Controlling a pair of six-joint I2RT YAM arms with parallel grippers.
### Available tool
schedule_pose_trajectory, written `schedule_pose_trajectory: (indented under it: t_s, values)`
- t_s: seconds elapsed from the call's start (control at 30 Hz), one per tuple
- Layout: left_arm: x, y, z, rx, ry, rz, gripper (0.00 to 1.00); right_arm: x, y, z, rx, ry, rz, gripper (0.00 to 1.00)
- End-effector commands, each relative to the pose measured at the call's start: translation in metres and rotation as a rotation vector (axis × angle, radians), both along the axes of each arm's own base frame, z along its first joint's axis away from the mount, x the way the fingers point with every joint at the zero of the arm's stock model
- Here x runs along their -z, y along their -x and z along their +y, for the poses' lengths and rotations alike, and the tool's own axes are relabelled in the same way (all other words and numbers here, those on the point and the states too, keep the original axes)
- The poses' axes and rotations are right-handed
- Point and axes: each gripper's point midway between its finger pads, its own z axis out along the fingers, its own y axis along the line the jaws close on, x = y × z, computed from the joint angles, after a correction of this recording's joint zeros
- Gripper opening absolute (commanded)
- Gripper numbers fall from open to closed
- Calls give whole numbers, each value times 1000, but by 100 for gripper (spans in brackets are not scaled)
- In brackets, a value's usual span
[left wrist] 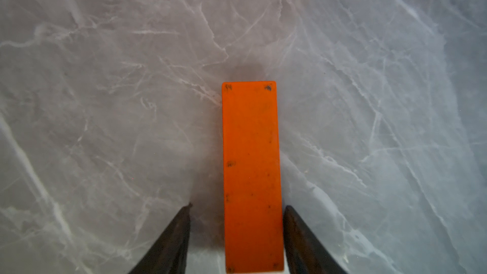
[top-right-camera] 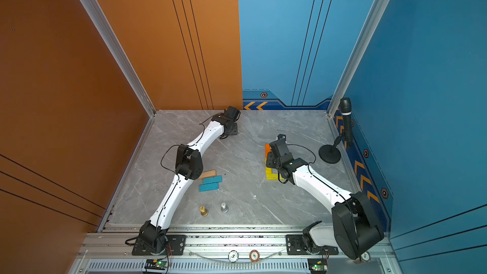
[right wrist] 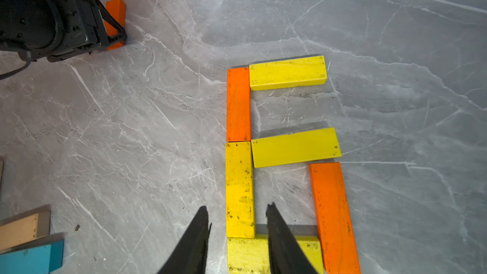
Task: Assemble the number 6 with building blocks
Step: Move the building block to the center of the board.
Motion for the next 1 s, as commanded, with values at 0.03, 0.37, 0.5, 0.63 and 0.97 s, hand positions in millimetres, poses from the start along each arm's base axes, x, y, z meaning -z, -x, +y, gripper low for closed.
schedule_pose_trajectory:
  t_s: [0.03, 0.37, 0.5, 0.63, 0.97]
  values:
    - [32, 15, 8, 5, -24, 96, 49, -6, 4, -8, 13, 1, -4, 38]
    - [9, 31, -1, 47, -15, 111, 22, -5, 8, -18, 24, 3, 5, 38]
    - [-3, 57, -4, 26, -8, 145, 22, -1, 7, -27, 39, 8, 15, 38]
    - [-8, 89, -11, 25, -38, 176, 22, 2, 8, -32, 50, 6, 20, 38]
    - [2, 166, -25, 17, -11, 230, 28, 7, 15, -36, 51, -7, 21, 38]
